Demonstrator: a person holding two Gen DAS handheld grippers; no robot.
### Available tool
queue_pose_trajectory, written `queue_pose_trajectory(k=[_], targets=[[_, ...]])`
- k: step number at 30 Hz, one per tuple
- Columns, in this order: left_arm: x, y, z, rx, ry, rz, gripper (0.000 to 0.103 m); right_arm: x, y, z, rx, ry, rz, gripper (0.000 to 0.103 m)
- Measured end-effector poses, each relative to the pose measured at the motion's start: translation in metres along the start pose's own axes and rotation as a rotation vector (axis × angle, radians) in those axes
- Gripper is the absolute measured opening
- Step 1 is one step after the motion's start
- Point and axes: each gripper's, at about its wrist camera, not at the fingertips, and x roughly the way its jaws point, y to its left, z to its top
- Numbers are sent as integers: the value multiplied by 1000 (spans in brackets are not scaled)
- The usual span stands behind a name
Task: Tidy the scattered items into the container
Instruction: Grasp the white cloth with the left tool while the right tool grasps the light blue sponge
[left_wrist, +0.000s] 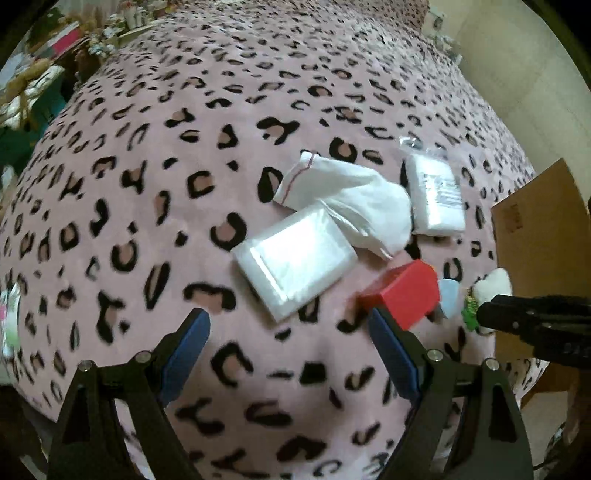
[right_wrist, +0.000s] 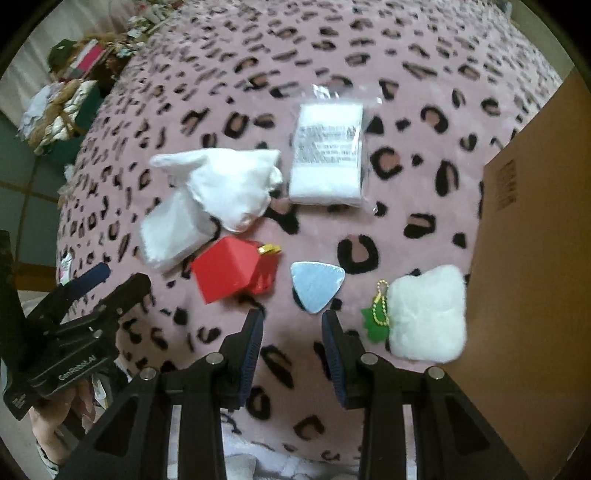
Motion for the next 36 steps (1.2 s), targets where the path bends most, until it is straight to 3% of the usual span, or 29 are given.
queue_pose_trajectory(k=[8,12,23,26,29,32,36], targets=[[39,-2,15,34,38,-37,89,41,-6,16,25,54,-40,34],[57,-2,23,44,53,-38,89,54,-9,20,20,55,-104,40],[93,6,41,28,44,-53,92,77,-17,20,19,68,-116,40],[93,14,43,-19,22,-69,86,74,-17,15,11,46,-111,40],[89,21,46,-47,6,-69,72,70,-19,12,22,32,-112,31],[86,30,48,-62,-7,-78,60,66,-22,9,33,22,-98,29],[87,31,53,-31,-4,-77,61,67,-23,8,40,23,-94,29]])
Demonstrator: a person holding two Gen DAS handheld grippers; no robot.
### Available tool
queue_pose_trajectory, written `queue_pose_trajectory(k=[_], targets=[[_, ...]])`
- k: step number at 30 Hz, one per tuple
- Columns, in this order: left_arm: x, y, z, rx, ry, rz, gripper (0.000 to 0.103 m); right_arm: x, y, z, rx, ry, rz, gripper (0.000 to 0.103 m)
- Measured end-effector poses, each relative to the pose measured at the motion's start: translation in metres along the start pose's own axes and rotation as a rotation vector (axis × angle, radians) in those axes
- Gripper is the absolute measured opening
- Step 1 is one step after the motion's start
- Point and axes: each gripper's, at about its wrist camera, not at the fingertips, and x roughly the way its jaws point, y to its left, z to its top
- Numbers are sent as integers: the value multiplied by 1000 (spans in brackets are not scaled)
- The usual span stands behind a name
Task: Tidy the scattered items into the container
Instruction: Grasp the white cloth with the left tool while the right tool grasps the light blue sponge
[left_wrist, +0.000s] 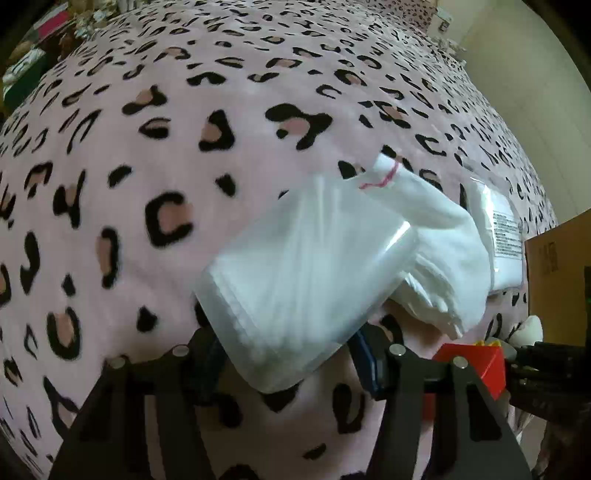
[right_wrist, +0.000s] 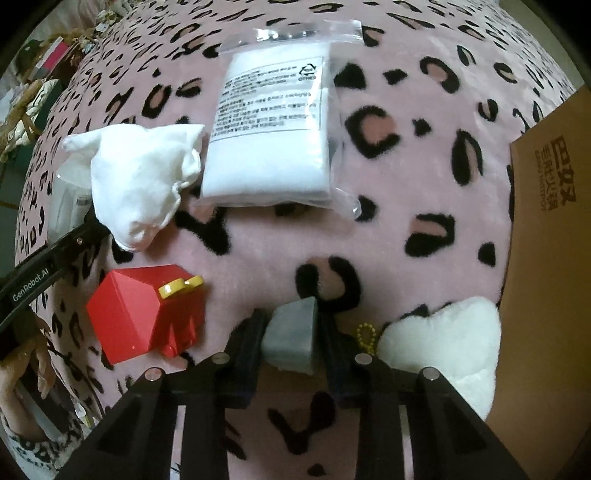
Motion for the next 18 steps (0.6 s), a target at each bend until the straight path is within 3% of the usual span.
queue_pose_trajectory(k=[6,9,11,14,16,18], targets=[[6,-21,15,148,-14,105,84,2,1,-1,-7,8,-7,30],[12,-34,20,242,-42,177,87,3,1,-1,-7,11,-9,30],[13,-36,21,270,-66,185,87,3,2,-2,-9,11,-12,30],[12,-31,21,246,-81,160,79,2,3,-4,-14,7,-18,29],[7,-23,22,201,-94,124,65,1,3,-5,-15,1,-20,29],[3,-15,23,163,-98,93,40,-1,4,-7,-16,-6,-20,28]])
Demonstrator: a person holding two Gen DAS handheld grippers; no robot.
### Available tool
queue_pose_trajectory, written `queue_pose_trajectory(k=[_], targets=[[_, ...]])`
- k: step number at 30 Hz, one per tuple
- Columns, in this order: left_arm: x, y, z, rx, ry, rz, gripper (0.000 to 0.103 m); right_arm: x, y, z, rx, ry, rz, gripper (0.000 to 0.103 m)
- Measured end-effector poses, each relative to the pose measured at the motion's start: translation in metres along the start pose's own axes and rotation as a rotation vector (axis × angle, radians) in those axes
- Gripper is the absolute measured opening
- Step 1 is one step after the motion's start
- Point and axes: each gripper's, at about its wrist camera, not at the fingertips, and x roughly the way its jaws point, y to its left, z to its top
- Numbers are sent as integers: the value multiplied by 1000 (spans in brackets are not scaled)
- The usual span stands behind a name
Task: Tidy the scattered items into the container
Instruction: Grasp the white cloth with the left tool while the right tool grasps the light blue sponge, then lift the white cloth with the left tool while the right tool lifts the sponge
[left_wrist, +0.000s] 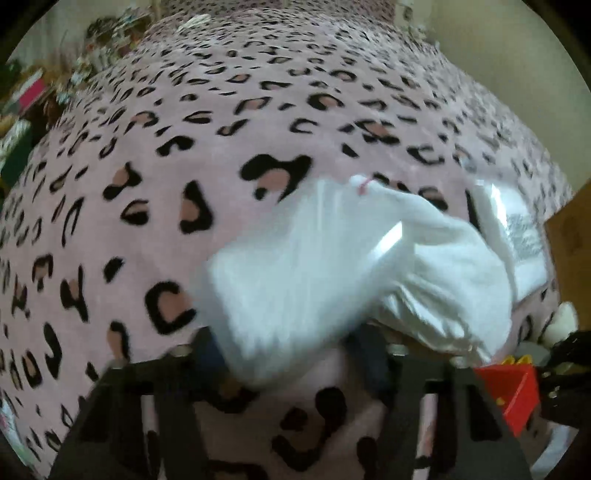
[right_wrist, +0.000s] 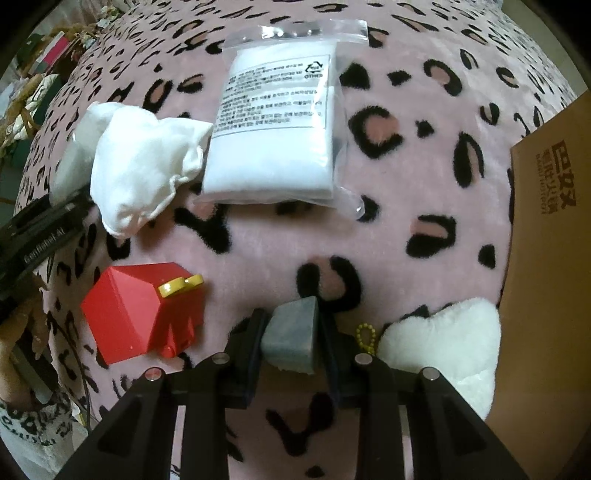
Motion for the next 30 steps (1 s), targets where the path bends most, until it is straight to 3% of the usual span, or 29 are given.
queue_pose_trajectory(k=[2,7,8,9,11,12,15,20,23,27,28,30], targets=[[-1,6,3,-15,6,-14,28,-1,0,-2,1,-5,2,27],[-16,-1,3,4,8,-30,31,-2,-5,-4,21,1,26,27],[-22,-5,4,-3,7,-46,41,-2,-5,-5,23,3,29,27],[-30,-6,1,-14,4,-72,62,-2,-5,-5,24,3,31,27],[-44,-10,-2,-59,-20,-149,84,-2,-5,-5,22,3,31,27],[-48,-13,-3,-81,-28,-185,86,-2,-5,-6,21,3,30,27],[-38,-32,5,-88,-9,-252,87,-1,-6,-7,26,6,35,27],[-29,-58,16,-42,15,-211,90,-2,-7,-8,35,10,47,27],[-29,-63,12,-83,51,-269,90,-3,-8,-9,42,11,55,27],[-17,-71,6,-100,84,-228,89,-2,-10,-10,44,13,64,27],[-10,-72,6,-106,96,-209,88,-2,-10,-10,41,14,64,27],[4,-69,5,-119,121,-173,65,-3,-9,-11,38,13,63,27]])
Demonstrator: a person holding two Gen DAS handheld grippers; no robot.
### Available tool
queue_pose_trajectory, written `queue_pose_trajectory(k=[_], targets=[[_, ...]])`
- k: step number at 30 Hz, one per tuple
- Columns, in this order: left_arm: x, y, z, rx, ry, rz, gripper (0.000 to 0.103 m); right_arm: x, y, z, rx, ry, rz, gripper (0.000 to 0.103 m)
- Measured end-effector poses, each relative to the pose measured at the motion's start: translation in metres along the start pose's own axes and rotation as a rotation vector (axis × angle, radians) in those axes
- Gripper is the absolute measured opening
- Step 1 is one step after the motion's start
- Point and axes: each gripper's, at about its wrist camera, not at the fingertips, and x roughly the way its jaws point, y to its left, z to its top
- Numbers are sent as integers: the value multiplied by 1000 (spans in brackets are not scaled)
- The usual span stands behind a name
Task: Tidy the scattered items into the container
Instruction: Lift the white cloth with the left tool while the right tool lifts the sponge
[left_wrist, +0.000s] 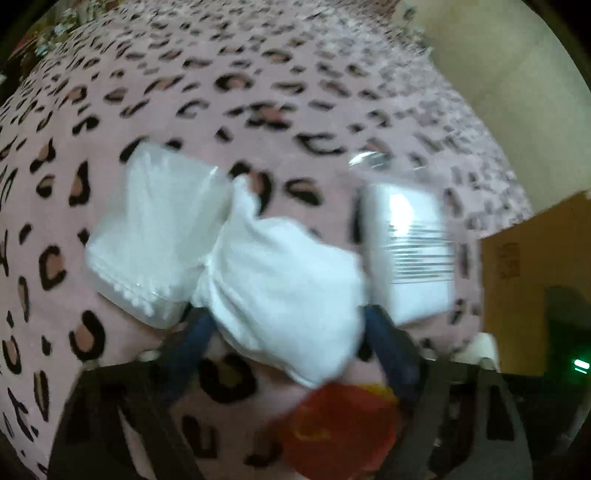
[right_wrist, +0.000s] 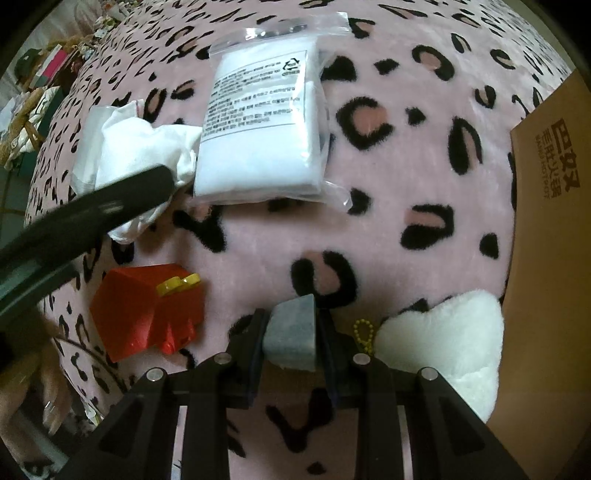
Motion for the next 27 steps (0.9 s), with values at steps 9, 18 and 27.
queue_pose_trajectory(k=[9,18,27], targets=[[-16,12,-4,-44,-16,-44,36,-5,4,-6,-24,-16,-17,25],[-64,8,-22,-10,-58,-55,36,-33,5,-20,-26,-67,-2,25],[-105,8,-49,-2,-79,-27,36,-76,24,-41,-78,-141,10,25]])
